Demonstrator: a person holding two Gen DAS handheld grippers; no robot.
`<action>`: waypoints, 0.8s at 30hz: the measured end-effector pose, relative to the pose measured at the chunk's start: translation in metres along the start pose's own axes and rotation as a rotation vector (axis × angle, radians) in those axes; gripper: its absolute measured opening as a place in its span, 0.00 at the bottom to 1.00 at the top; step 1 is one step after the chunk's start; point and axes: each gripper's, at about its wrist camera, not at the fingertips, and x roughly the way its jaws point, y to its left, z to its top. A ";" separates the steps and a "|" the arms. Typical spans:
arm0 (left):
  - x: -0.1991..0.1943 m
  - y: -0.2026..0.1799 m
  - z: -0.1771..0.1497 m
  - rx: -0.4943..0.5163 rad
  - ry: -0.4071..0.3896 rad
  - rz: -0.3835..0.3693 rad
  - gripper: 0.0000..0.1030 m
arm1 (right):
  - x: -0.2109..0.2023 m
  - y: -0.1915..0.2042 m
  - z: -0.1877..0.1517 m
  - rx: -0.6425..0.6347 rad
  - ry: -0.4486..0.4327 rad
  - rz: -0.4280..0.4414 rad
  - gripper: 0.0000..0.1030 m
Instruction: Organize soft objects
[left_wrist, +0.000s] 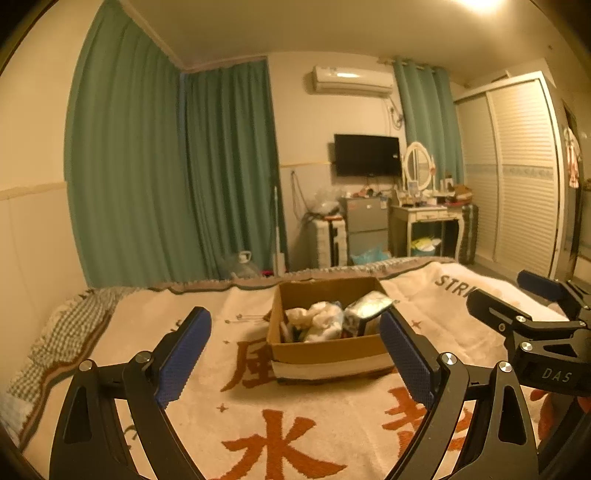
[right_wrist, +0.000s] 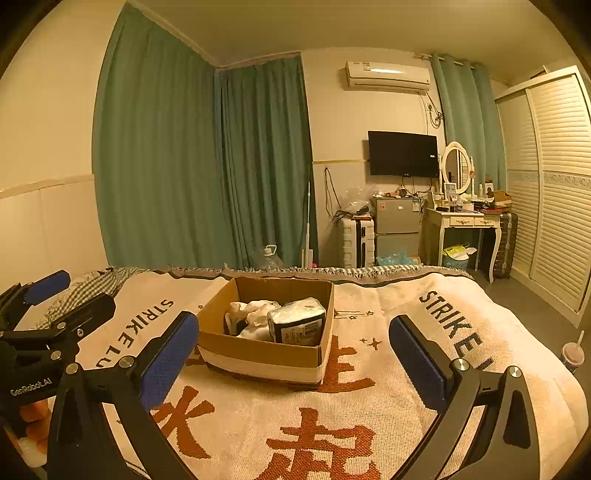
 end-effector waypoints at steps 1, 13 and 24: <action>0.001 -0.001 0.000 0.003 0.002 -0.004 0.91 | 0.001 0.000 -0.001 0.000 0.001 -0.001 1.00; 0.004 -0.001 -0.001 0.006 0.006 0.001 0.91 | 0.002 0.001 -0.001 0.002 0.003 -0.014 1.00; 0.003 -0.001 -0.006 0.008 0.005 0.021 0.91 | 0.003 0.002 -0.002 0.004 0.006 -0.012 1.00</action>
